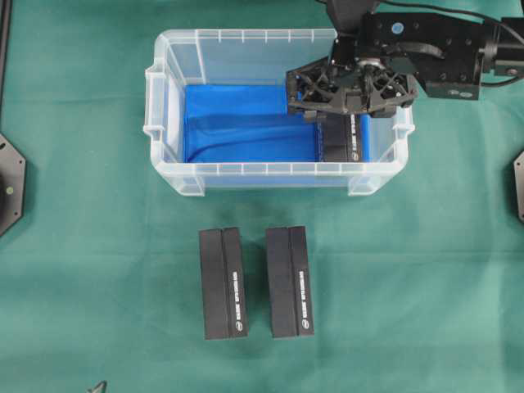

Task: Take the box out of the case with the right arm.
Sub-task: 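Lift the right black box up out of the bin, then carry the box forward and lower it right of the middle box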

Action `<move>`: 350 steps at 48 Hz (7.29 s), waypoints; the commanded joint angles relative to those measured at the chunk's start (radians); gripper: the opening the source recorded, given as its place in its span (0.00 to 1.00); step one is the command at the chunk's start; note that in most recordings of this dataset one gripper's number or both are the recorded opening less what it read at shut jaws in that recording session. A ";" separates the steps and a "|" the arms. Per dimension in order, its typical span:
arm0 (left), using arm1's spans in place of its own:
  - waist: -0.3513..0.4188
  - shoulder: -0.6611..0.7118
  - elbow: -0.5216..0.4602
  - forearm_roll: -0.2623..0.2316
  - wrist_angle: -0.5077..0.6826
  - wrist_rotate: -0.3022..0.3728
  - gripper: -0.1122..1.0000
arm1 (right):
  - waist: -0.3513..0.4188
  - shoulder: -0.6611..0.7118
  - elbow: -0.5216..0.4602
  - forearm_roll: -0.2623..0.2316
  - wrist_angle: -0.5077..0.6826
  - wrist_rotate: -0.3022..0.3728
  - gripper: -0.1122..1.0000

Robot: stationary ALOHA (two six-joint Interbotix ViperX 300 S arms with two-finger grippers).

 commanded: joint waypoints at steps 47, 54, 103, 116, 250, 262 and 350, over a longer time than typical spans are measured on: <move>-0.002 0.003 -0.009 0.003 -0.003 0.000 0.10 | 0.043 -0.127 -0.459 -0.123 0.480 -0.014 0.68; 0.000 0.002 -0.009 0.003 -0.003 0.000 0.10 | 0.049 -0.120 -0.468 -0.123 0.492 -0.012 0.68; 0.000 0.000 -0.009 0.003 -0.003 0.000 0.10 | 0.057 -0.120 -0.468 -0.123 0.494 -0.006 0.68; -0.002 0.000 -0.009 0.002 -0.003 0.000 0.10 | 0.057 -0.120 -0.468 -0.123 0.494 -0.006 0.68; -0.002 0.003 -0.009 0.003 -0.003 0.000 0.10 | 0.295 -0.114 -0.462 -0.121 0.561 0.210 0.68; -0.002 0.005 -0.009 0.003 -0.003 0.000 0.10 | 0.410 -0.109 -0.462 -0.114 0.574 0.327 0.68; -0.002 0.009 -0.009 0.003 -0.003 0.000 0.10 | 0.572 -0.060 0.152 0.000 -0.107 0.594 0.68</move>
